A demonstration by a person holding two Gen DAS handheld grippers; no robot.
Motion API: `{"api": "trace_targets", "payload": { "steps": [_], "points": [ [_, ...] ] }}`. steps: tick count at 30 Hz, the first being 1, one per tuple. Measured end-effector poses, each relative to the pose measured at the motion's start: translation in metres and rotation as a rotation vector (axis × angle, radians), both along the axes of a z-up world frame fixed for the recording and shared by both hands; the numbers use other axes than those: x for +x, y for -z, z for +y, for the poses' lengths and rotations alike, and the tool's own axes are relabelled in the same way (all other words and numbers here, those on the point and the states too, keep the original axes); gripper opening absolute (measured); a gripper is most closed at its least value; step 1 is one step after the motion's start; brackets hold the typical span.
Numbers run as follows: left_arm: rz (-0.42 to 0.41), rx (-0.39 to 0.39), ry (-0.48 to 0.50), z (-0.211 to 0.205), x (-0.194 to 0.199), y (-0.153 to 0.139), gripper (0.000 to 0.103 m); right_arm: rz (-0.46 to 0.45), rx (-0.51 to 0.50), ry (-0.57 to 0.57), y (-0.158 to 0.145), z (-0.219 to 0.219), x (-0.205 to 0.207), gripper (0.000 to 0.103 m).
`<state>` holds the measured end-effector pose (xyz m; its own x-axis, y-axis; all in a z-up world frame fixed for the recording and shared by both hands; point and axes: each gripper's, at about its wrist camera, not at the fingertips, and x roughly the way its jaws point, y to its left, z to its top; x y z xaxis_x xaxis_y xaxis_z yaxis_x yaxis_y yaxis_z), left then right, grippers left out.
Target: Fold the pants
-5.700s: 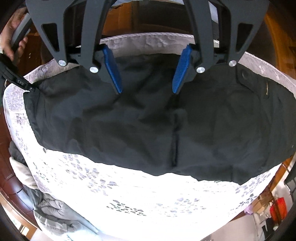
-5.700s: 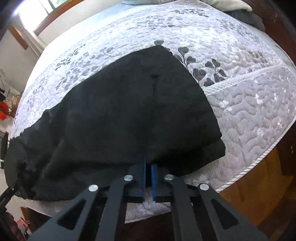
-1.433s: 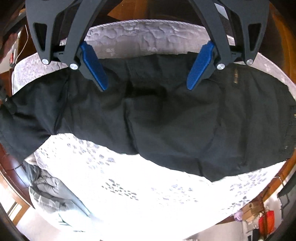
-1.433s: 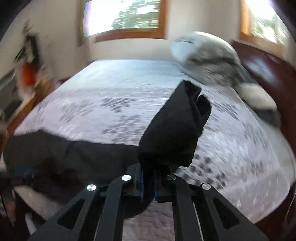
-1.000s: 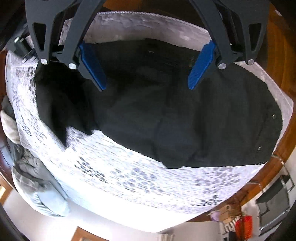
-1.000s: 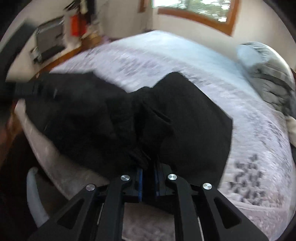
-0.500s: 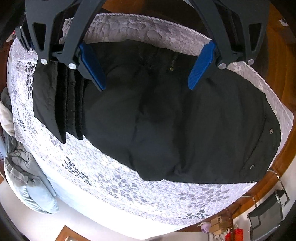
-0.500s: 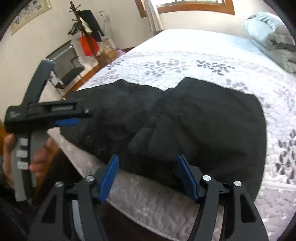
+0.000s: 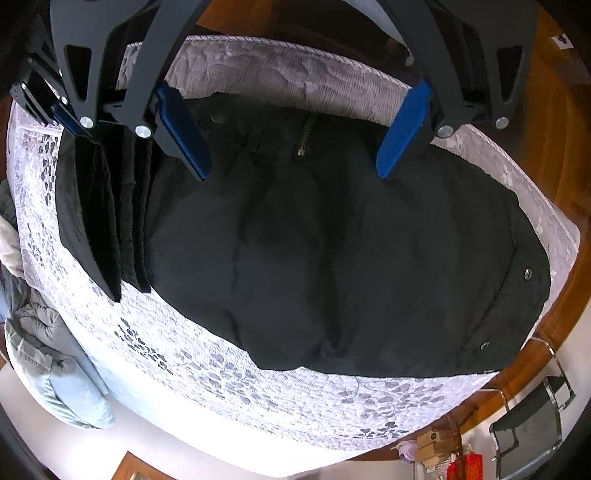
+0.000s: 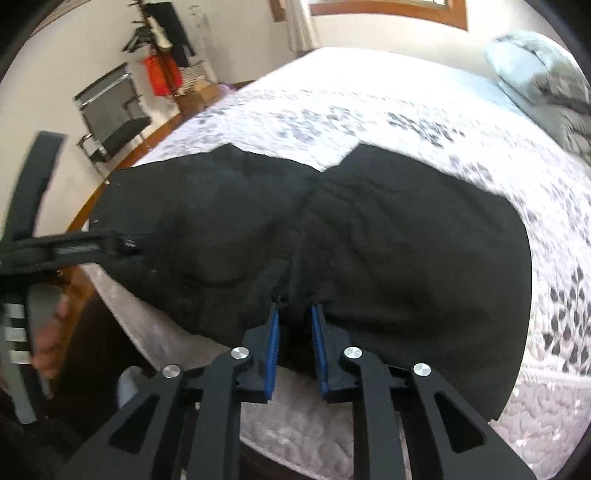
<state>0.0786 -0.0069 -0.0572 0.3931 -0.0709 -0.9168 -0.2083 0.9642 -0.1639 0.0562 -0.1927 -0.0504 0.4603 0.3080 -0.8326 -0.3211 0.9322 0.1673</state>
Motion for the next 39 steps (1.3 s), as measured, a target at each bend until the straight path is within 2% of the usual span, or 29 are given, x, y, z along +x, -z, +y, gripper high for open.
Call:
{"api": "trace_targets", "payload": {
  "steps": [3, 6, 8, 10, 14, 16, 17, 19, 24, 30, 33, 36, 37, 39],
  "points": [
    [0.007, -0.014, 0.002, 0.002, 0.001, 0.002, 0.091, 0.024, -0.062, -0.025, 0.012, 0.015, 0.003, 0.017],
    [-0.002, -0.008, 0.000, 0.005, -0.001, 0.000, 0.091, 0.074, -0.054, 0.002, 0.031, 0.015, 0.009, 0.017],
    [-0.004, -0.008, -0.004, 0.007, -0.002, 0.000, 0.091, 0.110, -0.017, 0.009, 0.036, 0.012, 0.012, 0.031],
    [-0.007, -0.010, -0.006, 0.008, -0.002, -0.001, 0.091, 0.118, 0.043, 0.003, 0.030, 0.010, 0.011, 0.044],
    [-0.007, -0.004, -0.009, 0.010, -0.002, -0.002, 0.091, 0.063, 0.113, 0.017, -0.004, 0.000, 0.010, 0.044],
    [-0.004, -0.005, -0.007, 0.009, -0.003, -0.002, 0.091, 0.018, 0.125, 0.069, -0.021, -0.012, 0.015, 0.044],
    [-0.003, -0.001, -0.005, 0.009, -0.003, -0.002, 0.091, 0.009, 0.099, 0.097, -0.024, -0.016, 0.020, 0.044],
    [0.000, 0.006, -0.002, 0.008, -0.004, -0.001, 0.091, 0.005, -0.014, 0.145, -0.019, -0.019, 0.032, 0.044],
    [0.002, 0.029, 0.010, 0.009, -0.009, -0.002, 0.091, 0.091, -0.040, 0.185, 0.020, -0.016, 0.048, 0.045],
    [0.009, 0.034, 0.007, 0.016, -0.010, 0.001, 0.091, 0.076, -0.150, 0.183, 0.047, 0.000, 0.045, 0.045],
    [-0.008, 0.032, -0.009, 0.028, -0.009, -0.003, 0.091, 0.082, -0.106, 0.197, 0.034, -0.008, 0.041, 0.045],
    [-0.015, 0.012, -0.052, 0.048, -0.004, -0.005, 0.091, 0.012, -0.001, 0.203, 0.005, -0.012, 0.031, 0.048],
    [-0.012, 0.002, -0.074, 0.055, -0.002, -0.004, 0.091, -0.005, 0.015, 0.197, -0.003, -0.009, 0.028, 0.051],
    [0.007, -0.024, -0.121, 0.070, 0.001, 0.000, 0.091, -0.018, 0.035, 0.153, -0.014, 0.006, 0.027, 0.052]
  ]
}}
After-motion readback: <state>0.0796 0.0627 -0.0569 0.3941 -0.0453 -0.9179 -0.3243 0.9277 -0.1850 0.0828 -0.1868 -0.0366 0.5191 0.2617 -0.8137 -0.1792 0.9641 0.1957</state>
